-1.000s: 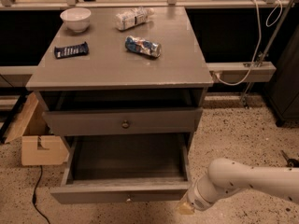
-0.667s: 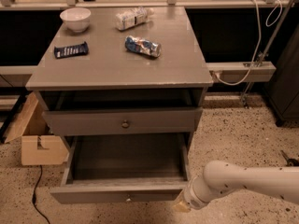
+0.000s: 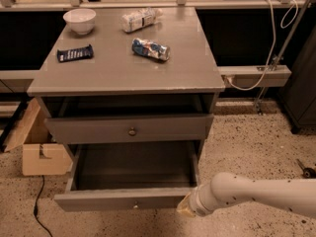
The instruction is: Close middle drawer
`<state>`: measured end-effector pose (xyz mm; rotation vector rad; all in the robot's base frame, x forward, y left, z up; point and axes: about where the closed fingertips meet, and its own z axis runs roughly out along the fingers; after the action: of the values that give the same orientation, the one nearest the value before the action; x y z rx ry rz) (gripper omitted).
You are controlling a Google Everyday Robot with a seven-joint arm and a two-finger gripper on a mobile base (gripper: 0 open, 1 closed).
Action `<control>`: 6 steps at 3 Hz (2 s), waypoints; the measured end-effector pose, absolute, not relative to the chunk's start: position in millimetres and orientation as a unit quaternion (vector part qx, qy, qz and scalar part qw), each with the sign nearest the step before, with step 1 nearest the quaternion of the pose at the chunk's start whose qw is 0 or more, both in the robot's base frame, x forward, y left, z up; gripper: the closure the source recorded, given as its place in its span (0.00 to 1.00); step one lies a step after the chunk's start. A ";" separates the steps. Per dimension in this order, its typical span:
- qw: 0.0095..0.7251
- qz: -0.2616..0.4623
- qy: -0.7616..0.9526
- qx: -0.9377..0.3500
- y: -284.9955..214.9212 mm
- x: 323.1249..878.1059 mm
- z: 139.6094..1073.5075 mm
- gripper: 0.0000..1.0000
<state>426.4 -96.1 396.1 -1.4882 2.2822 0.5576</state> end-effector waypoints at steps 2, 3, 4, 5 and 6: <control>0.247 0.193 0.778 -0.544 -84.6 452.1 390.3 1.00; 0.297 0.186 0.754 -0.556 -78.2 471.7 393.3 1.00; 0.384 0.179 0.698 -0.577 -61.4 505.1 401.4 1.00; 0.384 0.179 0.698 -0.577 -61.4 505.1 401.3 1.00; 0.385 0.170 0.693 -0.585 -62.8 523.8 391.8 1.00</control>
Offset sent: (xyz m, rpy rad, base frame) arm 0.0835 0.0360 0.0009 0.2281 -0.4353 0.0924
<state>523.8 -62.8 391.8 -1.4897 1.7656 0.4334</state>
